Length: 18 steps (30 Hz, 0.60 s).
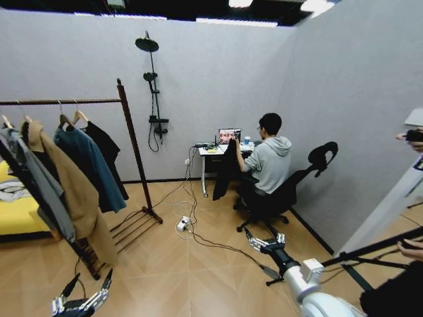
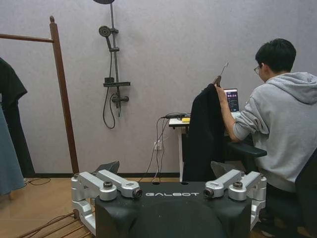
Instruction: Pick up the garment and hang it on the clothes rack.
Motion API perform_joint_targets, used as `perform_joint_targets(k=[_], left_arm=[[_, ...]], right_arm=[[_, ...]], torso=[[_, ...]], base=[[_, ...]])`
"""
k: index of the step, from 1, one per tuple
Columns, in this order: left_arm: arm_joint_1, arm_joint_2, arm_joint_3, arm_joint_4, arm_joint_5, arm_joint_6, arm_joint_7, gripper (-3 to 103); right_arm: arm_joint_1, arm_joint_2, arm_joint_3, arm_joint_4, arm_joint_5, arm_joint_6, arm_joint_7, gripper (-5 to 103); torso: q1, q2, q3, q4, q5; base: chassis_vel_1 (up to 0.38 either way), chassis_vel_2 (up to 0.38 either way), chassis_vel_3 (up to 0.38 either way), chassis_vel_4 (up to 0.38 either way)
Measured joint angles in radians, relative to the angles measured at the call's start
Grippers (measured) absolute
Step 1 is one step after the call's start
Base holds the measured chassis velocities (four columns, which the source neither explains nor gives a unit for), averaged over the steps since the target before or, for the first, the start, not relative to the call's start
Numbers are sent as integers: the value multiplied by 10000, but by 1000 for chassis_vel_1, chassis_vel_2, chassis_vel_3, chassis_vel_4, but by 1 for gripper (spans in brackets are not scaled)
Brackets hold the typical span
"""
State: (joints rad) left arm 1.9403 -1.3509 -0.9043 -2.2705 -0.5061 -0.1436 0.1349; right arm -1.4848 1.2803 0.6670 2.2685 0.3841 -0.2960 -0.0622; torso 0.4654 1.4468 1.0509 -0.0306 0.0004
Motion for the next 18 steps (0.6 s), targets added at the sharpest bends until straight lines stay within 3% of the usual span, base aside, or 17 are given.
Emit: perform_joint_targets(k=[15,18], left_arm=[[0,0,0,1,0,0,-1,100],[0,0,0,0,0,0,1,100]], right_arm=[[-4,41,-80,-20,-84,-7,7,100],[-14,30,-73,-22,-35,29,6,100]], torso=[[1,0,0,0,-12],[0,0,0,0,1]], base=[[178,-175,-180,180],[187,-152,-168,180]])
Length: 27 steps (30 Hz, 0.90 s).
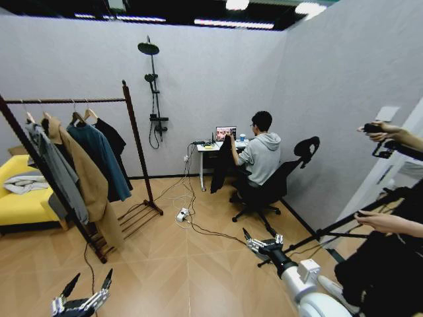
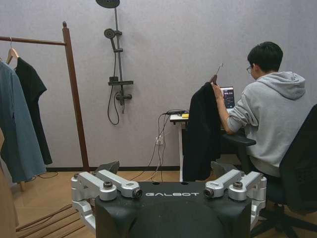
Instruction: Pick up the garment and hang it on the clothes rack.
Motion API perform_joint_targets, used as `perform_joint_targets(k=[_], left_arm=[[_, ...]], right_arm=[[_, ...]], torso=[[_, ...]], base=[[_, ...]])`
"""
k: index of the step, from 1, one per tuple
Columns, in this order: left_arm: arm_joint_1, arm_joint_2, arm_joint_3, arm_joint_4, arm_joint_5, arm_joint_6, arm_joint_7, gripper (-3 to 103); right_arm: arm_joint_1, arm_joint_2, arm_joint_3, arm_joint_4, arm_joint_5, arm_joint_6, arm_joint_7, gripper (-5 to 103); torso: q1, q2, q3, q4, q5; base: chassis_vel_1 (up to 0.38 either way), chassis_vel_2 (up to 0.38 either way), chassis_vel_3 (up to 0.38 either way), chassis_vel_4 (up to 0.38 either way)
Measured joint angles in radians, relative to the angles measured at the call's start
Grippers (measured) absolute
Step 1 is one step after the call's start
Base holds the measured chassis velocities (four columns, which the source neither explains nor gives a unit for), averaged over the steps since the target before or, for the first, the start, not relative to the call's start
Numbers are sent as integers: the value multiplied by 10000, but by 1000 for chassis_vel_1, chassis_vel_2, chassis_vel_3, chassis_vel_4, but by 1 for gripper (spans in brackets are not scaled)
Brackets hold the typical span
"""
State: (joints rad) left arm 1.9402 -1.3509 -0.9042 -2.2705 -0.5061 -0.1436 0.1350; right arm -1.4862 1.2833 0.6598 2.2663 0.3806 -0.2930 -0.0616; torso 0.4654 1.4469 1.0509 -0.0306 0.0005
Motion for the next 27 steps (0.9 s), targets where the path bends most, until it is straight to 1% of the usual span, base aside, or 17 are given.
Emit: perform_joint_targets(k=[2,3,5,7,11,21,27], left_arm=[[0,0,0,1,0,0,0,100],[0,0,0,1,0,0,0,100],[0,0,0,0,0,0,0,100],[0,0,0,1,0,0,0,100],[1,0,0,0,0,1,0,100],[0,0,0,0,0,0,0,100],[0,0,0,0,0,1,0,100]], right_arm=[[6,-5,-6,-34,256,255,-150,100],[6,-5,-6,-34,256,255,-150,100],[37,-7,2,-52,407,453,-456,100],[56,-4,8,-59,411,500,-501,100],[158,8,99,-156,313,731,-715,100],[135,8,246,-161,225,867,-1144,100],[105,19,250,-162,112,870,-1191,100]], torso=[[-1,0,0,0,-9],[-1,0,0,0,-9],[-6,3,-2,0,-2],[-7,4,-2,0,-8],[-3,1,0,1,-4],[4,-3,1,1,-5],[-2,0,0,0,-6]], base=[[162,-154,-164,166],[162,-136,-162,166],[119,-119,-132,98],[103,-83,-116,90],[16,-16,-9,12],[-12,15,13,-9],[0,0,0,0]])
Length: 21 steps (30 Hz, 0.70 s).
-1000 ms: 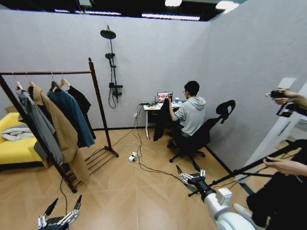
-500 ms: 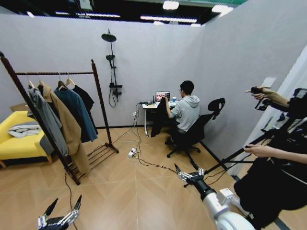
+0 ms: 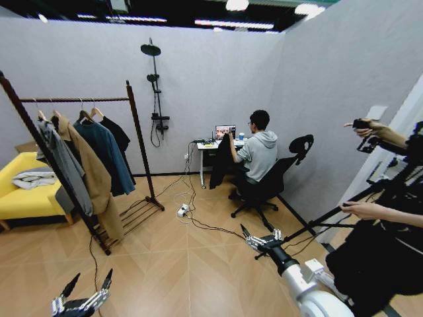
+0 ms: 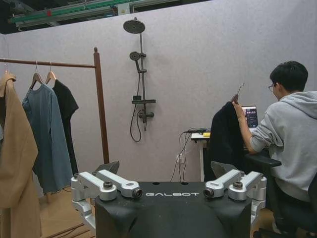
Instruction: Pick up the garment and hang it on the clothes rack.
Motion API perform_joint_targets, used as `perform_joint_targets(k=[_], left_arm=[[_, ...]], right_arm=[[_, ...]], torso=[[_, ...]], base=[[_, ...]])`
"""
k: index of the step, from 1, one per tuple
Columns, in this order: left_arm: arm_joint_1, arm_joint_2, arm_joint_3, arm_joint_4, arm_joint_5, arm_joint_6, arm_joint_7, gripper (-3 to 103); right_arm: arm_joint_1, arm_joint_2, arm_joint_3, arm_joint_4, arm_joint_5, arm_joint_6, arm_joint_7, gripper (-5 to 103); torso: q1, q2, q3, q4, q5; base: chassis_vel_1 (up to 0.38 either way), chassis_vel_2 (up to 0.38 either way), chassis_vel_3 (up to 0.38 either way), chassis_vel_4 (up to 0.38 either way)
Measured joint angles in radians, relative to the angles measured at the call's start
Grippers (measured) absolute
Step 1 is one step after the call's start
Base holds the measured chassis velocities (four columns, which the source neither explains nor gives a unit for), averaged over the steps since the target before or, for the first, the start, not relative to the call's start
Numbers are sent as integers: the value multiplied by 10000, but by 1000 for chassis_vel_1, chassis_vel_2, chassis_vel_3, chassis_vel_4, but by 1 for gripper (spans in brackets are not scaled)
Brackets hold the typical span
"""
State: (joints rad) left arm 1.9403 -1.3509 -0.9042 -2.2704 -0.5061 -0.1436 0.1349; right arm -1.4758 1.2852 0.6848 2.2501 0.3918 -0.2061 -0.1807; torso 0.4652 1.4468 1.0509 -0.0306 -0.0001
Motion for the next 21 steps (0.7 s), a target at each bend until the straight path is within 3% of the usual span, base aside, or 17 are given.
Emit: perform_joint_targets(k=[21], left_arm=[[0,0,0,0,0,0,0,100]], right_arm=[[-48,58,171,12,-265,-84,76,100]], torso=[[1,0,0,0,1]], base=[[0,0,0,0]])
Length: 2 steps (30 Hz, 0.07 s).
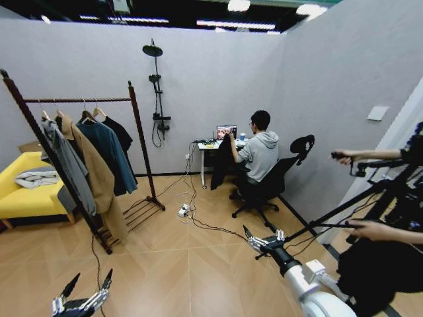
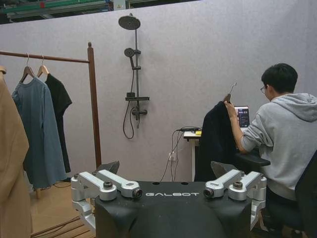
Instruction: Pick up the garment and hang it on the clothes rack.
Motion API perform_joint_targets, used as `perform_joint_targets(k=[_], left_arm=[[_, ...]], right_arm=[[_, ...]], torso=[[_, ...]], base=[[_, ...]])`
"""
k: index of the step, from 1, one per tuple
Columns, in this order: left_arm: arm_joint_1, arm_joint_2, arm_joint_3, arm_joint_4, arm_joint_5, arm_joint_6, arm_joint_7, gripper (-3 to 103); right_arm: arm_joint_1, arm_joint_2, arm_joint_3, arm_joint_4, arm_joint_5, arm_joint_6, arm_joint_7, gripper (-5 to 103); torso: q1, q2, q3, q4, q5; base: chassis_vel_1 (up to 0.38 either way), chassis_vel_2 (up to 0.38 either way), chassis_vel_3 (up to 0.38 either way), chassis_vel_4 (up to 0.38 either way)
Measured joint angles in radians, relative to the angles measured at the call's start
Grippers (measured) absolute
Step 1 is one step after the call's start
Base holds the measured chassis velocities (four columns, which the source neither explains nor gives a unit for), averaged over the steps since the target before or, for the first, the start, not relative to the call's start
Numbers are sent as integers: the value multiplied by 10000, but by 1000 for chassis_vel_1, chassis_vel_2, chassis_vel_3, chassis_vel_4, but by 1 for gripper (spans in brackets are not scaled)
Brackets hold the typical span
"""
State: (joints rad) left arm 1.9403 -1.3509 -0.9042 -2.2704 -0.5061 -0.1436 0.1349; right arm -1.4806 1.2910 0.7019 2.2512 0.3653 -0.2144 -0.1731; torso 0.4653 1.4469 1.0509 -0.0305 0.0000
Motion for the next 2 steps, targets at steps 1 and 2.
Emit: perform_joint_targets(k=[1,2], left_arm=[[0,0,0,0,0,0,0,100],[0,0,0,0,0,0,0,100]], right_arm=[[0,0,0,1,0,-1,2,100],[0,0,0,1,0,-1,2,100]], torso=[[0,0,0,0,0],[0,0,0,0,0]], base=[[0,0,0,0],[0,0,0,0]])
